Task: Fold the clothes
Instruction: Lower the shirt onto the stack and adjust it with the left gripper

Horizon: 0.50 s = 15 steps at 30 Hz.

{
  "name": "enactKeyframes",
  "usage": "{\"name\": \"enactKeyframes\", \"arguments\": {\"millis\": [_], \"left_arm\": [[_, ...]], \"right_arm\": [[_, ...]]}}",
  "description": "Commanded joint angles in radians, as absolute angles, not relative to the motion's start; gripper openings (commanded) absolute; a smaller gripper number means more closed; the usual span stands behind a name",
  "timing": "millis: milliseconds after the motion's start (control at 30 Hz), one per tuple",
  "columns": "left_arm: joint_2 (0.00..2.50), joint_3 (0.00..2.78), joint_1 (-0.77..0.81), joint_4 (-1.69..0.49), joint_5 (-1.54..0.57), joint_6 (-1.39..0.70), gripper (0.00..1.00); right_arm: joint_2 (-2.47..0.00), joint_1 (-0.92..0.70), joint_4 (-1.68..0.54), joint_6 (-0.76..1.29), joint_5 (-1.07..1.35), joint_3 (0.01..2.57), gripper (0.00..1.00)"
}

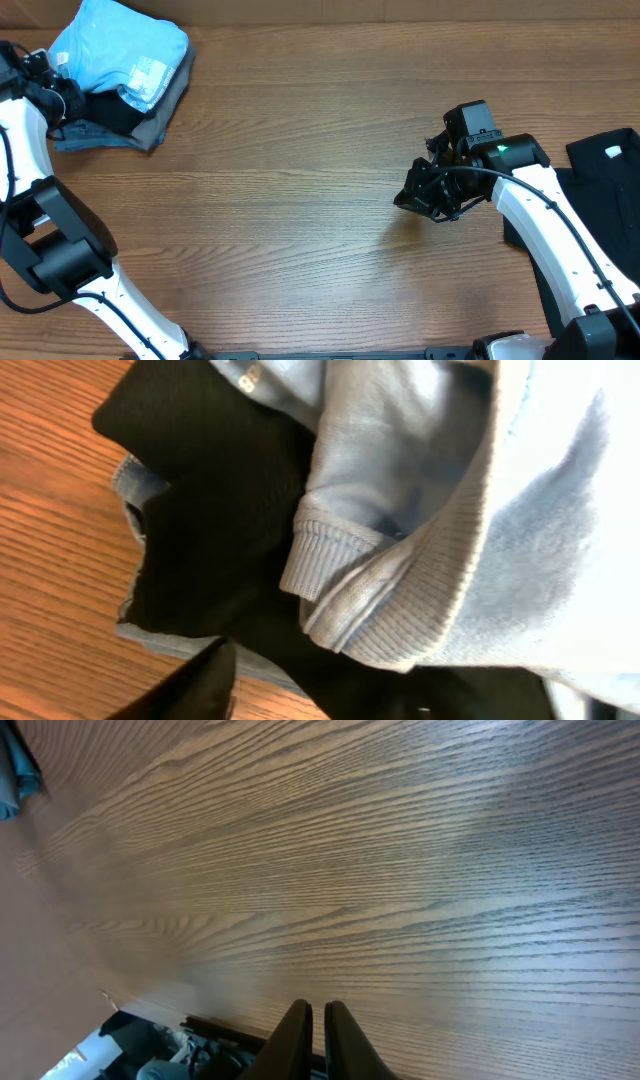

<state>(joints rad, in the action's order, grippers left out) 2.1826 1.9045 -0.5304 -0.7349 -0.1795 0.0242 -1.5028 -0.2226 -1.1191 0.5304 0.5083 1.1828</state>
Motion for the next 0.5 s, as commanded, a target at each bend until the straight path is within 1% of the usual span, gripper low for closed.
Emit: {"name": "enactKeyframes", "arguments": {"millis": [0,133,200,233,333,400,433,467], "left_arm": [[2.155,1.922,-0.533,-0.734,-0.236,0.019,0.60],[2.155,1.922,-0.534,-0.719,-0.236,0.019,0.62],[2.155,1.922,-0.534,-0.693,-0.237,0.009,0.60],[2.155,1.922,-0.534,-0.682,-0.237,0.002,0.57],[2.155,1.922,-0.535,-0.667,-0.234,0.000,0.36],[2.155,1.922,-0.538,-0.661,-0.233,0.000,0.13],[2.154,1.922,-0.538,-0.661,-0.233,0.000,0.05],[2.154,1.922,-0.538,-0.661,-0.231,0.001,0.04]], "right_arm": [[-1.496,-0.218,-1.116,0.527,0.517,1.198,0.09],[-1.496,-0.218,-1.114,0.527,0.517,1.198,0.09],[-1.496,-0.218,-1.109,0.527,0.517,1.198,0.09],[-1.496,-0.218,-1.108,0.527,0.517,1.198,0.09],[-1.496,-0.218,-1.106,0.527,0.517,1.198,0.09],[-1.496,-0.218,-1.106,0.527,0.517,1.198,0.09],[-1.496,-0.218,-1.106,0.527,0.517,1.198,0.09],[-1.496,-0.218,-1.105,0.527,0.517,1.198,0.09]]}}
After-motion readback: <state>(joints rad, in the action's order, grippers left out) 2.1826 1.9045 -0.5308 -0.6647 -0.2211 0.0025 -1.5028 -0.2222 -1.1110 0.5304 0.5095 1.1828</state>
